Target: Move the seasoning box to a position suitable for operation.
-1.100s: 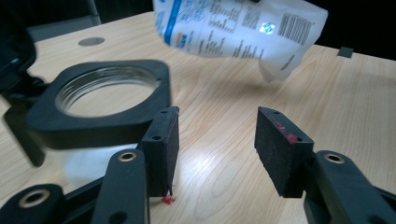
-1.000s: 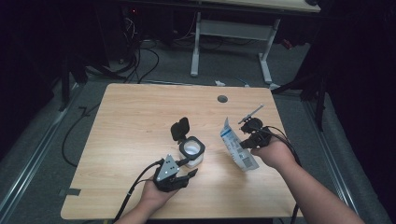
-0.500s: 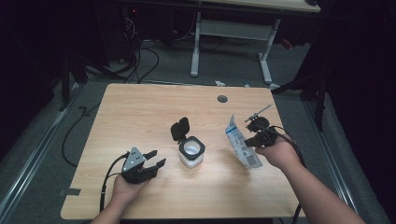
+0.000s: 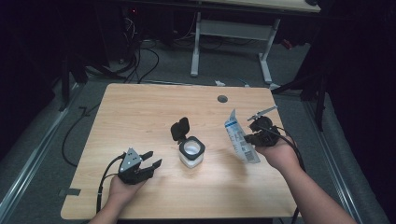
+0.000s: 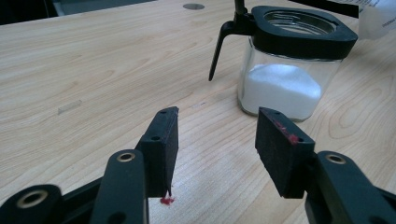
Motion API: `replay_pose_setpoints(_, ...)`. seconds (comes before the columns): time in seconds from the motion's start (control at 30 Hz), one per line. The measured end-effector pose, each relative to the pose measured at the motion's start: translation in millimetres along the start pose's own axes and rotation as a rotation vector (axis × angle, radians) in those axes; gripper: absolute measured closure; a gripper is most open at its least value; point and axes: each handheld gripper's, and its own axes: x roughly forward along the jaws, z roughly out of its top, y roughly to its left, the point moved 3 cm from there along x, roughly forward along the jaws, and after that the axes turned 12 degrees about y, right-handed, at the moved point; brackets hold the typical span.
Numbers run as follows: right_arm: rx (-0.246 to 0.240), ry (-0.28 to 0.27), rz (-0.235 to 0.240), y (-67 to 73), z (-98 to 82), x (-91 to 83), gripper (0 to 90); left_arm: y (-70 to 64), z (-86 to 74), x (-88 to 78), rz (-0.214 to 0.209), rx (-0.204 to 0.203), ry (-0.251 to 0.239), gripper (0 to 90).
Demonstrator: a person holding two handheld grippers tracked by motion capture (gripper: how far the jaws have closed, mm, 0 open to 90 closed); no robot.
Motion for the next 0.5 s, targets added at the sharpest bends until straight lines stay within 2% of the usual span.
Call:
replay_pose_setpoints(0.17,-0.004,-0.057,-0.008,1.1,-4.4,0.8,89.9,0.4,-0.9,1.1,0.008,0.006,0.008,49.4)
replay_pose_setpoints(0.23,0.014,-0.088,0.013,0.5,-7.2,1.6,89.9,0.7,-1.6,2.1,0.006,0.002,0.013,49.3)
replay_pose_setpoints(0.33,0.011,-0.106,-0.004,-0.3,-10.5,4.3,89.9,0.9,-1.9,2.7,0.003,0.001,0.013,49.0)
replay_pose_setpoints(0.4,0.031,-0.141,0.011,-1.0,-13.8,5.3,89.9,1.2,-1.8,2.5,0.004,0.002,0.014,49.0)
replay_pose_setpoints(0.5,0.014,-0.159,-0.028,-1.5,-18.0,6.8,89.9,1.6,-1.8,1.5,0.006,-0.001,0.01,49.0)
